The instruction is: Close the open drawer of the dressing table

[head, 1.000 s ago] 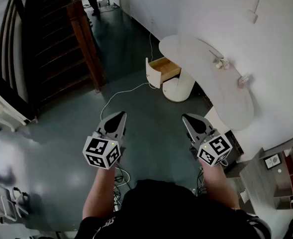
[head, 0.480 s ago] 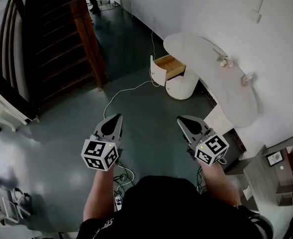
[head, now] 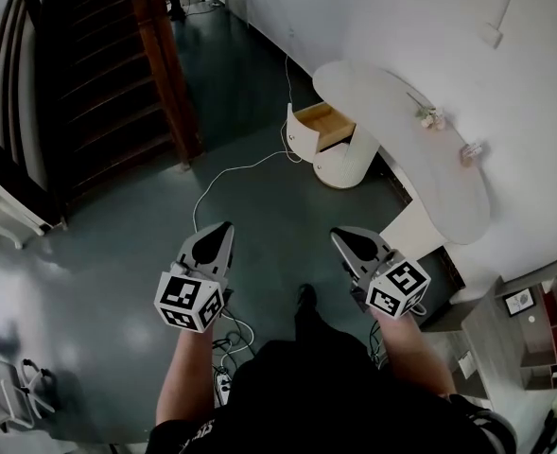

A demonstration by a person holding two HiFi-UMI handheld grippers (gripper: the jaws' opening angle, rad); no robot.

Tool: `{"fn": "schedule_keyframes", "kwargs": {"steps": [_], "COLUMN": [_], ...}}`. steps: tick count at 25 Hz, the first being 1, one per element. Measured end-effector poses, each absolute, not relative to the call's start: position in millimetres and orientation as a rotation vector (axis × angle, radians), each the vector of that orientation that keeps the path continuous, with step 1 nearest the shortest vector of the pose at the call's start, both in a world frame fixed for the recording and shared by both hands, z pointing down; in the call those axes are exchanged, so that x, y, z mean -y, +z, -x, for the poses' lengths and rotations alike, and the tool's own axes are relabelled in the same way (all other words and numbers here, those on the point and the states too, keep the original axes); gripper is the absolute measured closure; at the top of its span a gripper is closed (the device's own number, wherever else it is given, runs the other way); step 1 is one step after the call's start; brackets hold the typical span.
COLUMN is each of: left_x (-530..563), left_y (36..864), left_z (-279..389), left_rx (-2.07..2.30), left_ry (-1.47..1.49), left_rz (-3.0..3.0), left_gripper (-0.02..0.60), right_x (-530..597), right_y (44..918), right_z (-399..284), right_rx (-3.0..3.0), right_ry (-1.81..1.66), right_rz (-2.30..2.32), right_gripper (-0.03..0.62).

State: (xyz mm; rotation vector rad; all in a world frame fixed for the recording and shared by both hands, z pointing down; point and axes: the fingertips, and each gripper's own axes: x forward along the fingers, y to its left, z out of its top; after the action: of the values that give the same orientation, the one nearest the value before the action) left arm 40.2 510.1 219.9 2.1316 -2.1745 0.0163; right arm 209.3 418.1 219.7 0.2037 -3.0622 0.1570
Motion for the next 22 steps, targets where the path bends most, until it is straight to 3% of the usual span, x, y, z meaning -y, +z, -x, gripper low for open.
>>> {"fn": "schedule_keyframes", "kwargs": {"steps": [22], "left_x": [-252], "left_y": [245], "left_z": [57], "left_rx": [2.139], "left_ry": [0.099], "left_rz": [-2.035], "left_gripper": [0.572], "right_x": [-161], "right_y": [239], "right_z": [-91], "right_rx": [3.116], "right_ry": [0.284], "right_rz": [-0.104], "right_gripper": [0.571]}}
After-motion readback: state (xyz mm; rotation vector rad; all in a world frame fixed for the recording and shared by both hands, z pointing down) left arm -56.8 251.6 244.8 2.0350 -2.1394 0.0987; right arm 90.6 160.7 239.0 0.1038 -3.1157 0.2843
